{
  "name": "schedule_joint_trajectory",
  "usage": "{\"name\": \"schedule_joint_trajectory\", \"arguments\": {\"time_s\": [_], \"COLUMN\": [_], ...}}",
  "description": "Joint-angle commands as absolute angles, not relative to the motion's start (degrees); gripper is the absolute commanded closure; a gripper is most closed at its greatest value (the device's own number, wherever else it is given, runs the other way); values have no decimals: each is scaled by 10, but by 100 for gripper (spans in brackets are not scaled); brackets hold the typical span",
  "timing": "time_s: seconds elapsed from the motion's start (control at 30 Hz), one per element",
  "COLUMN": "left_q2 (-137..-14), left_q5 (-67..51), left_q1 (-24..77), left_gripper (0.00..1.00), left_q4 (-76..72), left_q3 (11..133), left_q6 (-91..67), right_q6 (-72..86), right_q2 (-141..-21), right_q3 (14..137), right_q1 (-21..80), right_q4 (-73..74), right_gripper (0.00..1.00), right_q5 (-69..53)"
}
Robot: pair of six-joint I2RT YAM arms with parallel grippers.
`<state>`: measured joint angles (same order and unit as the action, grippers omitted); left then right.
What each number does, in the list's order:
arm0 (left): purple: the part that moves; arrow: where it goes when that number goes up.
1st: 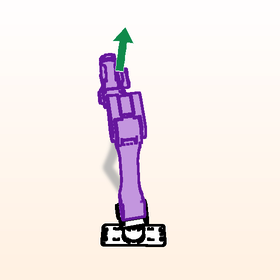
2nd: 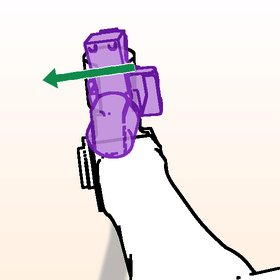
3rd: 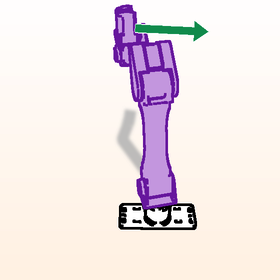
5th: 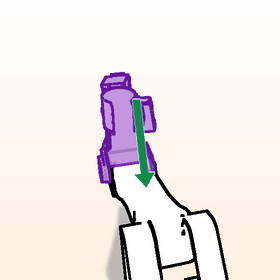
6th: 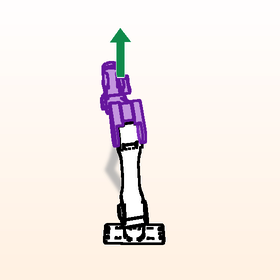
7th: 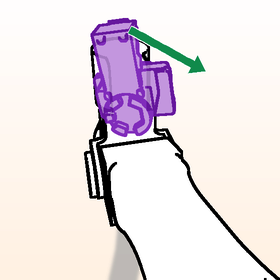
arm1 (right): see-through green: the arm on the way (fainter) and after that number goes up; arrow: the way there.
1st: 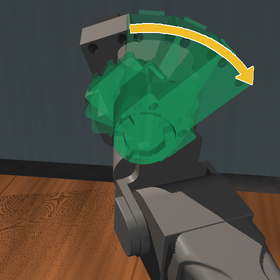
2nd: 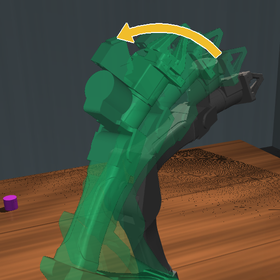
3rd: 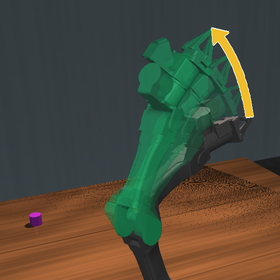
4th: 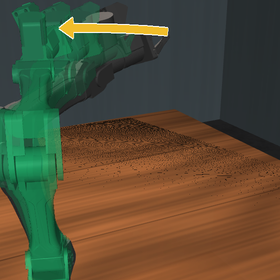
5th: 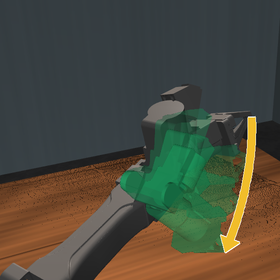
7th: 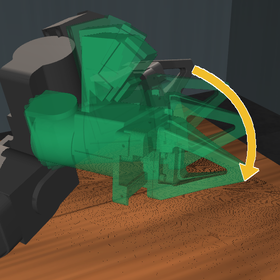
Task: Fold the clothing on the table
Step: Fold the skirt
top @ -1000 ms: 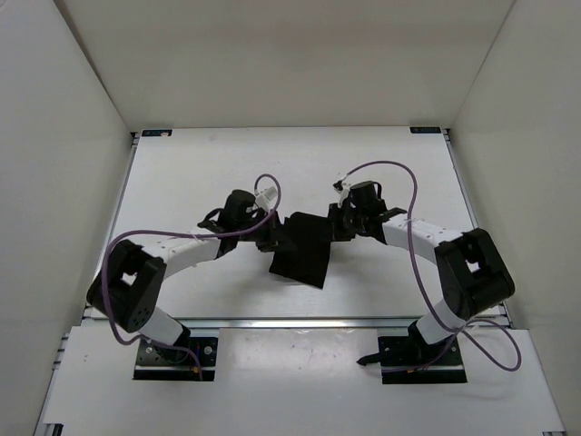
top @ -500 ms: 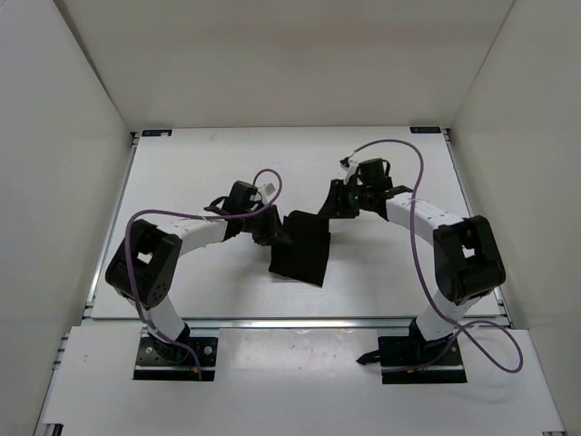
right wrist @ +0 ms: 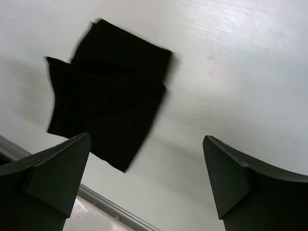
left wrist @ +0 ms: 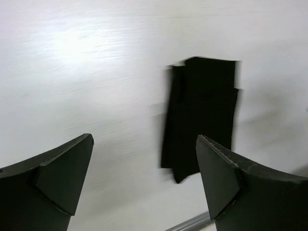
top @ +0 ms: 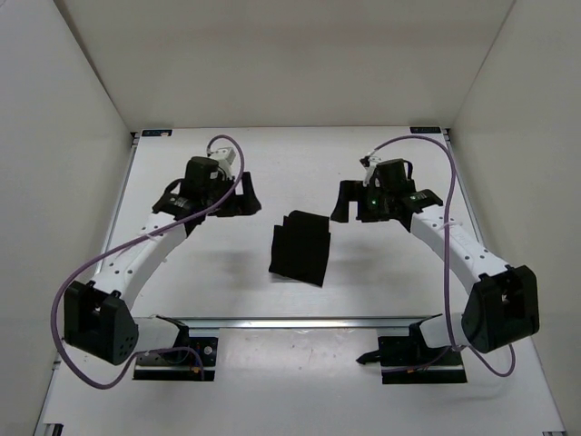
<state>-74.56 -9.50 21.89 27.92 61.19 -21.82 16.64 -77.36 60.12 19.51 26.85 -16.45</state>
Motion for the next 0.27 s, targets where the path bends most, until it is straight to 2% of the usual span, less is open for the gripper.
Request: {"name": "schedule_joint_trajectory", "arguments": {"time_s": [0.0,0.23], "left_q2": [-748,-726], "left_q5": [-1,47], "left_q1": [174,177], "left_gripper": [1,1], "left_q4": [405,463], "left_q3": [612,588], "left_q6": [-150,-124], "right_q6": [151,155], "right_q2": [-785,-761], "right_q3": [596,555], "right_q1": [159,172], "right_q4": [357,344], "right_gripper": [1,1], "right_q5": [-140,-121]}}
